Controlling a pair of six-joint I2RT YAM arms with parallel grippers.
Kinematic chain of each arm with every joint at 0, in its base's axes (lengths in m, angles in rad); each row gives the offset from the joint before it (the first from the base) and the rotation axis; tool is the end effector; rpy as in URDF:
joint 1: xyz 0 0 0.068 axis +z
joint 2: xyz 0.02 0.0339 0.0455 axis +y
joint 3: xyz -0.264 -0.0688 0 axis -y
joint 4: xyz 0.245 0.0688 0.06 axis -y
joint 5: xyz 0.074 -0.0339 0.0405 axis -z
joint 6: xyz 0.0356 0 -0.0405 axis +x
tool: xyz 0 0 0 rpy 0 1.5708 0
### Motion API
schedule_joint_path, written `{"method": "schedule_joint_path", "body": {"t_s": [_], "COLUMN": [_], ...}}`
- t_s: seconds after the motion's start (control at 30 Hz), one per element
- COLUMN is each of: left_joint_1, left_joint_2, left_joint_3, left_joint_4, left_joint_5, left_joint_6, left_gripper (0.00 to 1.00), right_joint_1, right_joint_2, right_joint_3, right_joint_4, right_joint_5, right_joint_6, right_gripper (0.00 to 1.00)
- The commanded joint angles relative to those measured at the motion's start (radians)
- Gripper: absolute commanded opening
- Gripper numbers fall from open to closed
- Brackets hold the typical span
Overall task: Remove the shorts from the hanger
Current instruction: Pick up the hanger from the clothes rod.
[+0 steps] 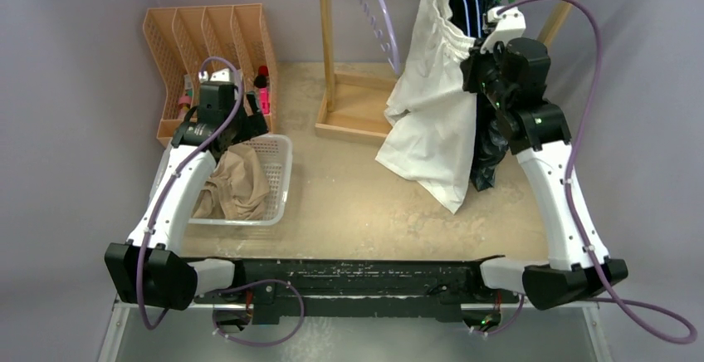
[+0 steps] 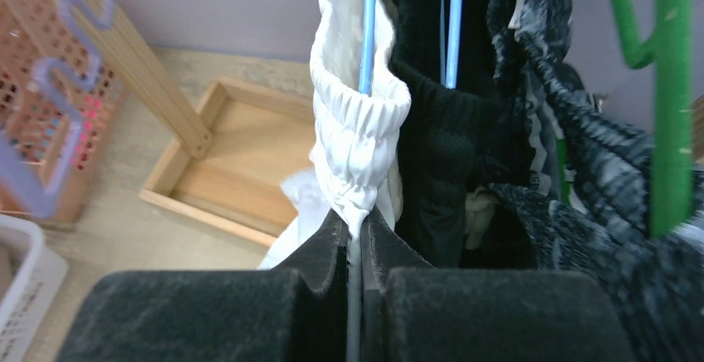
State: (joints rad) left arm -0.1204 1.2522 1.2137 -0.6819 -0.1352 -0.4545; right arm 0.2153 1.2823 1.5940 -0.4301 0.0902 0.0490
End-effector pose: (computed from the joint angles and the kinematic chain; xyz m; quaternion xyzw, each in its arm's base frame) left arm 0.2652 -0.0273 0.3427 -0.1786 0.8916 -0.0577 0.4121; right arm 0.2629 0.0542 0.4859 -0.0322 0.7469 0.0540 0.6620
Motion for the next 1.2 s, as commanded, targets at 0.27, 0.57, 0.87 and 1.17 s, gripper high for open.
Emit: {"method": "schedule_joint_path", "body": {"t_s": [0.27,0.57,0.87,1.17], "left_joint_1": [0.001,0.0,0.001,0.001], "left_joint_2": [-0.016,-0.014,-0.058,-0.076], "left_joint_3": [0.025,0.019,0.013,0.018], "left_joint_4": [0.017,0.007,0.014,0.05], "left_joint_5": [-0.011,-0.007,-0.043,-0.033], "left_joint_6": [-0.036,-0.029,-0.033,-0.108], "left_gripper": [0.83,0.83,0.83,0.79], "right_joint_1": [-0.003,-0.002,-0.002,-0.002], "right_joint_2": [-0.119,-0.055,-0.081,-0.103], "right_joint_3": [0.02,0.005,0.02,0.122], "right_joint_4": [0.107,0.077,0.149,0.189], "right_joint_5": [-0.145,-0.156,-0.089,-0.09], "right_joint_6": [0.01,0.029,0.043,0.029], "right_gripper": [0.0,0.07,0.0,0.0]}}
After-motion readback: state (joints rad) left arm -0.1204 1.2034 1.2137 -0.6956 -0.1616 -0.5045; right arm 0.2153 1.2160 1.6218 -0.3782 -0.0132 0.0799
